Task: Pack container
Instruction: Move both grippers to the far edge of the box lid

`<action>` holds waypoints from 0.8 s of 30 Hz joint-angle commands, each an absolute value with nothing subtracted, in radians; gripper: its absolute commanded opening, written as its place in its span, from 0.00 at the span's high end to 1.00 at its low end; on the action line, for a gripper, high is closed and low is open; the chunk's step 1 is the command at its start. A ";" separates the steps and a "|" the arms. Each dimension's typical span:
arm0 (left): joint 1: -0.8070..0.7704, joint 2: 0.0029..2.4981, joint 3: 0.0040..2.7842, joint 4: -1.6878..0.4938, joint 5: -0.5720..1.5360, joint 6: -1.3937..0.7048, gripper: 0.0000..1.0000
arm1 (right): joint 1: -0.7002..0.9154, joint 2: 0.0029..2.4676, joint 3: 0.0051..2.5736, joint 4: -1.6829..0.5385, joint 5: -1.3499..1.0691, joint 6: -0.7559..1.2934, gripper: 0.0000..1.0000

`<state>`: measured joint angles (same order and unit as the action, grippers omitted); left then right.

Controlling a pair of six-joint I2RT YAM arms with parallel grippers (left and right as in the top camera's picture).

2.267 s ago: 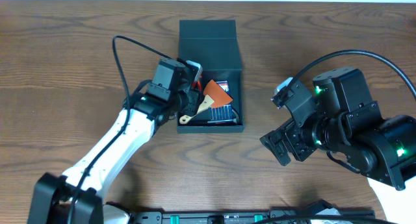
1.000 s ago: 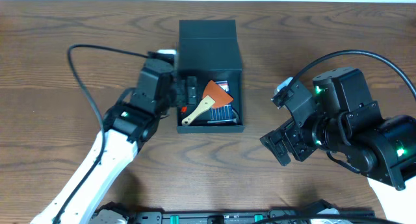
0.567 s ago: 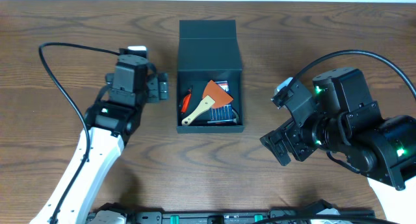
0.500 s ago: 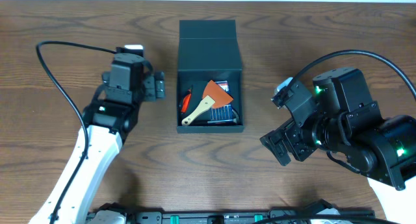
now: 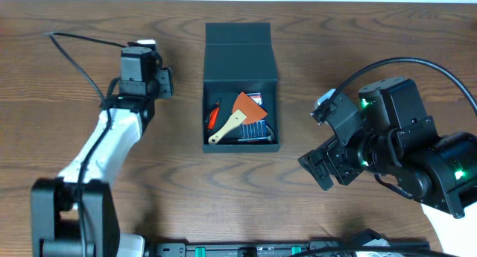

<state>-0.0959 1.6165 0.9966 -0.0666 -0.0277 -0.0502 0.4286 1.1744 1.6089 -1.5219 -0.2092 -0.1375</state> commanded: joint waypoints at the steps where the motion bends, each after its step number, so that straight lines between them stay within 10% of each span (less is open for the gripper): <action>1: -0.095 1.652 0.997 -0.019 0.105 -0.041 0.53 | 0.431 1.172 1.609 -1.522 -0.213 -0.124 0.01; 5: -0.095 1.681 0.997 0.061 0.282 -0.041 0.94 | 0.431 1.172 1.609 -1.522 -0.213 -0.124 0.01; 24: -0.094 1.829 1.065 0.109 0.521 -0.078 0.94 | 0.430 1.187 1.608 -1.198 -0.232 -0.065 0.01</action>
<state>-0.0963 1.7950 1.0035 0.1104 0.4568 -0.0563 0.4286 1.1763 1.6085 -1.2274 -0.2283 -0.0952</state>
